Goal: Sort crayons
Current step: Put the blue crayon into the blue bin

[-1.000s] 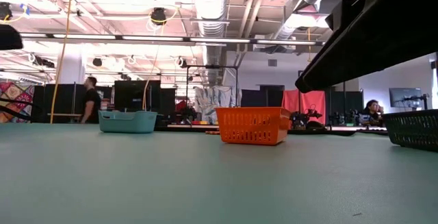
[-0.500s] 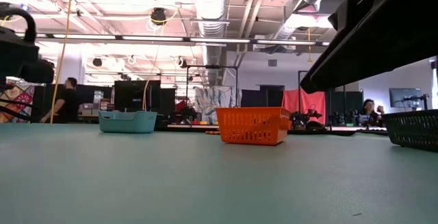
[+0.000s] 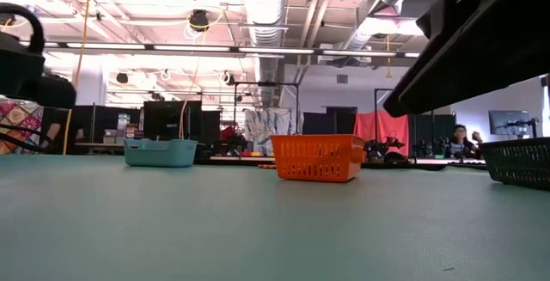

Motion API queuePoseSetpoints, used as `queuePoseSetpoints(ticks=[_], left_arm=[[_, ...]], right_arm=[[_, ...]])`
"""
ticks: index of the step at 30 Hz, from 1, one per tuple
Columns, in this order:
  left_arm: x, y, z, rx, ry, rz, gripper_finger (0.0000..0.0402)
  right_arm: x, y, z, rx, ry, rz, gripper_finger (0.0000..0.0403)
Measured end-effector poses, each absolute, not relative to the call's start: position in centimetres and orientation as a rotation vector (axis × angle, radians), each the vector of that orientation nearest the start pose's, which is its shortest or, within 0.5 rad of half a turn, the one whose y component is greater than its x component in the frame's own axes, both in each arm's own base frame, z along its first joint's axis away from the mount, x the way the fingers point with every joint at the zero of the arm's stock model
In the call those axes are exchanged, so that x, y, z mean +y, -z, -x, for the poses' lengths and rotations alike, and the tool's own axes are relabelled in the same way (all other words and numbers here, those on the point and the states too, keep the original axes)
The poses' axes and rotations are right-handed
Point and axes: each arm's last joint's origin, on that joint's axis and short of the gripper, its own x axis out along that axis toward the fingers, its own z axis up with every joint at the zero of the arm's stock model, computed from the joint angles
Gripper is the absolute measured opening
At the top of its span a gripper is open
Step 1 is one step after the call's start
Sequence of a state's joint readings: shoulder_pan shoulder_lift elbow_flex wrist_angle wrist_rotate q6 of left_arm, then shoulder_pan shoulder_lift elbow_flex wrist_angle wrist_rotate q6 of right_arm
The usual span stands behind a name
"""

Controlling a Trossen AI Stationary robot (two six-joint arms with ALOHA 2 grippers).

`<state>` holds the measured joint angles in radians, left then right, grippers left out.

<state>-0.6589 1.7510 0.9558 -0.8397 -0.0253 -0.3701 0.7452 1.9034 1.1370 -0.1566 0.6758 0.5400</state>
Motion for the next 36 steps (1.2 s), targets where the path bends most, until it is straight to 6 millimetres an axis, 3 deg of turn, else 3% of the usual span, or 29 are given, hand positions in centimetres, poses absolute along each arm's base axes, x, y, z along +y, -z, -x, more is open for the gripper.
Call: queuePoseSetpoints(ticks=[6, 12, 25, 36], left_arm=[[-15.8, -15.3, -23.4, 1.503, 0.115, -0.362, 0.0002], [-12.8, -18.1, -24.1, 1.465, 0.014, -0.464, 0.0001], [-1.5, -22.4, -25.2, 1.456, -0.231, -0.646, 0.0], [9.2, -22.9, -24.2, 1.595, -0.341, -0.625, 0.0]], right_arm=[[24.3, -15.4, -29.0, 0.69, 0.122, 0.094, 0.0145], [24.3, -15.3, -28.9, 0.707, 0.107, 0.092, 0.0145], [24.2, -15.2, -29.0, 0.715, 0.106, 0.116, 0.0145], [23.8, -15.2, -29.2, 0.718, 0.12, 0.12, 0.0145]])
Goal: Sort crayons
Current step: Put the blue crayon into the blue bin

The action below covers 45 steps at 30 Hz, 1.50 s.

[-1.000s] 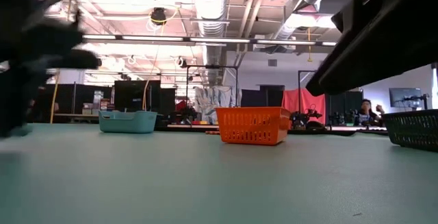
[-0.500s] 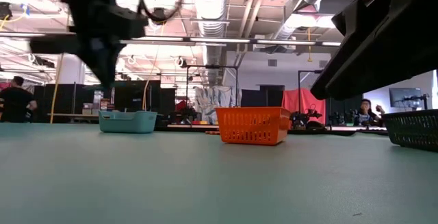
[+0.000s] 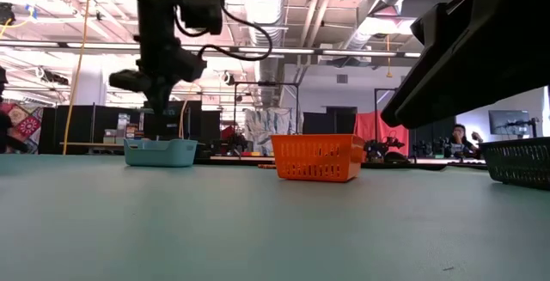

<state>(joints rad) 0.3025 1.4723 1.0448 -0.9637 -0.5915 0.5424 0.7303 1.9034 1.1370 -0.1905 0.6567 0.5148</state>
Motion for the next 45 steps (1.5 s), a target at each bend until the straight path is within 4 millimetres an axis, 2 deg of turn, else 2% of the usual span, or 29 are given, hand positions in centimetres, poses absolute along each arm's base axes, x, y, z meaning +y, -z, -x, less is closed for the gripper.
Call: queuePoseSetpoints(ticks=[6, 11, 16, 21, 25, 33, 36, 41, 45], left_arm=[[14.1, -23.2, -23.2, 1.554, -0.382, -0.592, 0.0], [17.4, -23.5, -22.2, 1.502, -0.432, -0.582, 0.0001], [19.6, -23.7, -21.0, 1.457, -0.449, -0.541, 0.001], [20.9, -23.6, -20.0, 1.421, -0.436, -0.481, 0.0018], [21.2, -23.6, -19.6, 1.407, -0.45, -0.444, 0.0043], [21.3, -23.6, -19.6, 1.401, -0.544, -0.393, 0.0147], [21.2, -23.6, -19.6, 1.395, -0.612, -0.341, 0.0172], [19.0, -23.3, -20.1, 1.436, -0.54, -0.188, 0.018], [15.6, -22.7, -20.6, 1.505, -0.375, -0.005, 0.018]], right_arm=[[23.7, -15.2, -29.2, 0.723, 0.125, 0.119, 0.0145], [23.7, -15.2, -29.2, 0.721, 0.129, 0.107, 0.0145], [23.7, -15.2, -29.2, 0.72, 0.136, 0.092, 0.0145], [23.5, -15.2, -29.4, 0.718, 0.144, 0.086, 0.0145], [23.2, -15.2, -29.7, 0.718, 0.153, 0.08, 0.0145], [23.2, -15.2, -29.7, 0.718, 0.152, 0.08, 0.0145], [23.3, -15.2, -29.6, 0.718, 0.15, 0.081, 0.0145], [23.3, -15.2, -29.6, 0.716, 0.15, 0.076, 0.0145], [23.4, -15.3, -29.7, 0.704, 0.144, 0.066, 0.0145]])
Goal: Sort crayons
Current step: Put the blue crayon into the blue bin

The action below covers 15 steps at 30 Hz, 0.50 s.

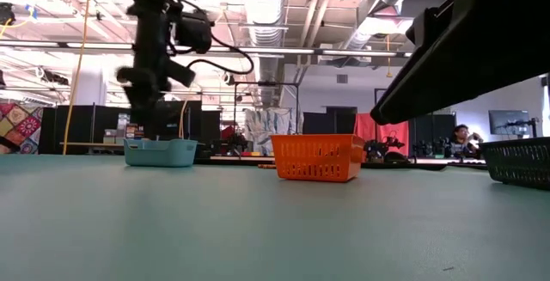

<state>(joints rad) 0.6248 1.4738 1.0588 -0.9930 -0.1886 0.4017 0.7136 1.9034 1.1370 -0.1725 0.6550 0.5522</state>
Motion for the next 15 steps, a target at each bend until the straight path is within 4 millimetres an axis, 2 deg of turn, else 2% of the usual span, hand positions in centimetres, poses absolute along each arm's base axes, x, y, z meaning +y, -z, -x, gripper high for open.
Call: queuePoseSetpoints(ticks=[2, 5, 10, 15], left_arm=[[13.3, -22.6, -21.1, 1.543, -0.288, 0.084, 0.018], [8.9, -22.1, -21.9, 1.611, -0.172, 0.136, 0.018], [0.1, -21.4, -22.5, 1.7, -0.017, 0.05, 0.0181], [-8.2, -21.2, -21.2, 1.676, 0.022, -0.015, 0.0181]], right_arm=[[23.4, -15.3, -29.7, 0.701, 0.14, 0.062, 0.0145], [23.5, -15.3, -29.7, 0.702, 0.138, 0.062, 0.0145], [23.9, -15.4, -29.5, 0.694, 0.121, 0.064, 0.0145], [24.3, -15.6, -29.4, 0.678, 0.096, 0.076, 0.0145]])
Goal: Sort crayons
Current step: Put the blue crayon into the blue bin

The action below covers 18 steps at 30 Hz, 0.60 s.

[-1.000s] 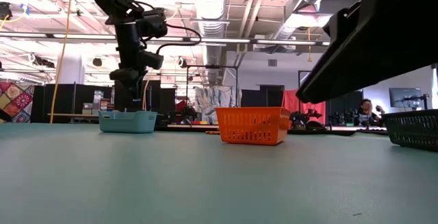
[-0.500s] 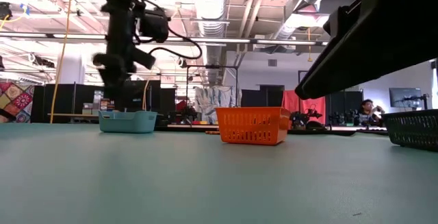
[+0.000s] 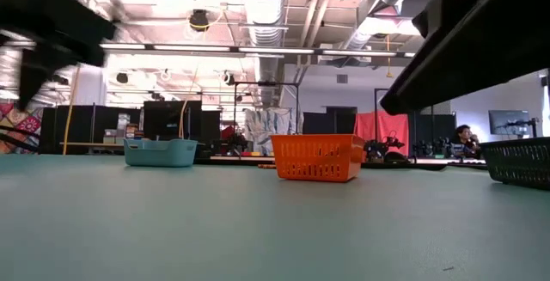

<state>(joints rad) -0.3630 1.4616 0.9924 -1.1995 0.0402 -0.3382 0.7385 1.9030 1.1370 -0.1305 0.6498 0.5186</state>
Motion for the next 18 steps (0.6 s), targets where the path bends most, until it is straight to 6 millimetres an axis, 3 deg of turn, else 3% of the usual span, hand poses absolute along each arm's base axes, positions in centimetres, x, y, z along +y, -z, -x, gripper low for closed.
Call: queuePoseSetpoints(ticks=[9, 14, 18], left_arm=[[-19.8, -21.4, -16.2, 1.38, 0.072, 0.088, 0.0181], [-23.5, -21.7, -13.6, 1.158, 0.099, 0.158, 0.0181], [-25.6, -20.4, -12.3, 1.129, 0.117, 0.162, 0.0181]], right_arm=[[24.3, -15.6, -29.5, 0.675, 0.095, 0.079, 0.0145], [23.9, -15.6, -29.7, 0.675, 0.106, 0.074, 0.0145], [23.7, -15.6, -29.9, 0.674, 0.114, 0.068, 0.0145]])
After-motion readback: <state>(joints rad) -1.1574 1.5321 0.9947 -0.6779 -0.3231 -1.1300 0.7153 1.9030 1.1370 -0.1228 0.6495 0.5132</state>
